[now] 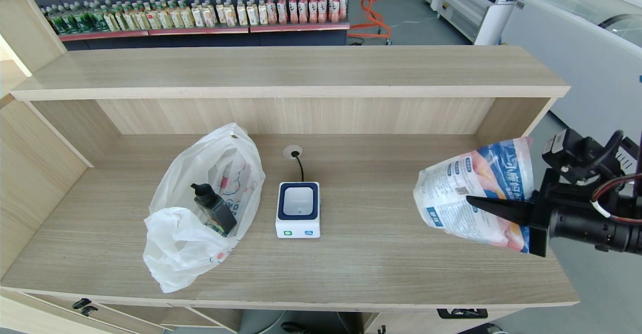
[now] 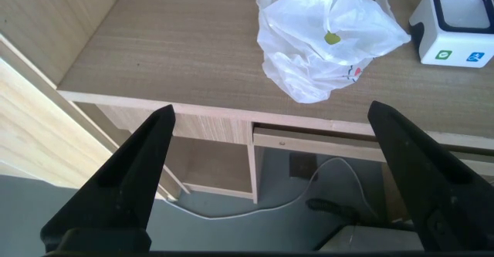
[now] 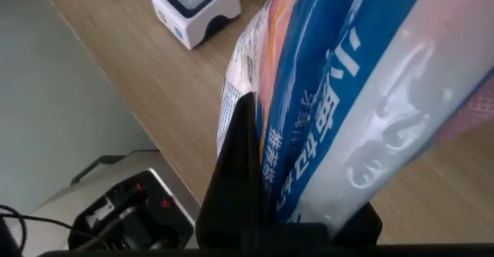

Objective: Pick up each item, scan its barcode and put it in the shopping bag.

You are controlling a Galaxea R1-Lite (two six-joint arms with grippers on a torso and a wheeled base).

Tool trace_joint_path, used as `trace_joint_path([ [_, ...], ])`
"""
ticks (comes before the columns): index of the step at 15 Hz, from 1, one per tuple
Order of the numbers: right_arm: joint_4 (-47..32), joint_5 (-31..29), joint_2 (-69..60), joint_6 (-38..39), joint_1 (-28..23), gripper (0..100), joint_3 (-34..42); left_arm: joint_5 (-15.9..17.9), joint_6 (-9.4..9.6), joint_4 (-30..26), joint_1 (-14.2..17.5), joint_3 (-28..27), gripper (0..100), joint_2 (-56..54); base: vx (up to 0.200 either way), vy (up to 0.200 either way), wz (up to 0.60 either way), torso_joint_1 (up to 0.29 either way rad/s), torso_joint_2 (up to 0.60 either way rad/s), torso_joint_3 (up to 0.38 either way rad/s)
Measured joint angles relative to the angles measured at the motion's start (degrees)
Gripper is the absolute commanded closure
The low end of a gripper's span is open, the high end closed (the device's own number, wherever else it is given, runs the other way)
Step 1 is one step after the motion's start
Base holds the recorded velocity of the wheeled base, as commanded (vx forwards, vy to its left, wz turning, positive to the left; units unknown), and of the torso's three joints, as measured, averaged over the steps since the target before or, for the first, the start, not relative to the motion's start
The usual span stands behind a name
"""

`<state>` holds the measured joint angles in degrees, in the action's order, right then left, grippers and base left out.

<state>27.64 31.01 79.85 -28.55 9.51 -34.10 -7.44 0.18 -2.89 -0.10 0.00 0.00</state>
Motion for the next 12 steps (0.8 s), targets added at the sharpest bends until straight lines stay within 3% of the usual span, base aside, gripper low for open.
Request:
trace_joint_path([
  [3, 7.51, -5.23, 0.69, -9.33, -3.69, 100, 2.82, 0.0, 0.0, -0.01, 0.0, 0.0, 0, 0.0, 0.0, 0.0, 0.0, 0.0, 0.0, 0.0],
  [6, 11.8, -6.0, 0.77, -14.75, -4.97, 100, 5.08, 0.0, 0.0, 0.0, 0.0, 0.0, 0, 0.0, 0.0, 0.0, 0.0, 0.0, 0.0, 0.0],
  [12, 12.63, -2.46, 0.28, -15.26, -4.97, 100, 7.5, 0.0, -0.18, 0.0, 0.0, 0.0, 0, 0.0, 0.0, 0.0, 0.0, 0.0, 0.0, 0.0],
])
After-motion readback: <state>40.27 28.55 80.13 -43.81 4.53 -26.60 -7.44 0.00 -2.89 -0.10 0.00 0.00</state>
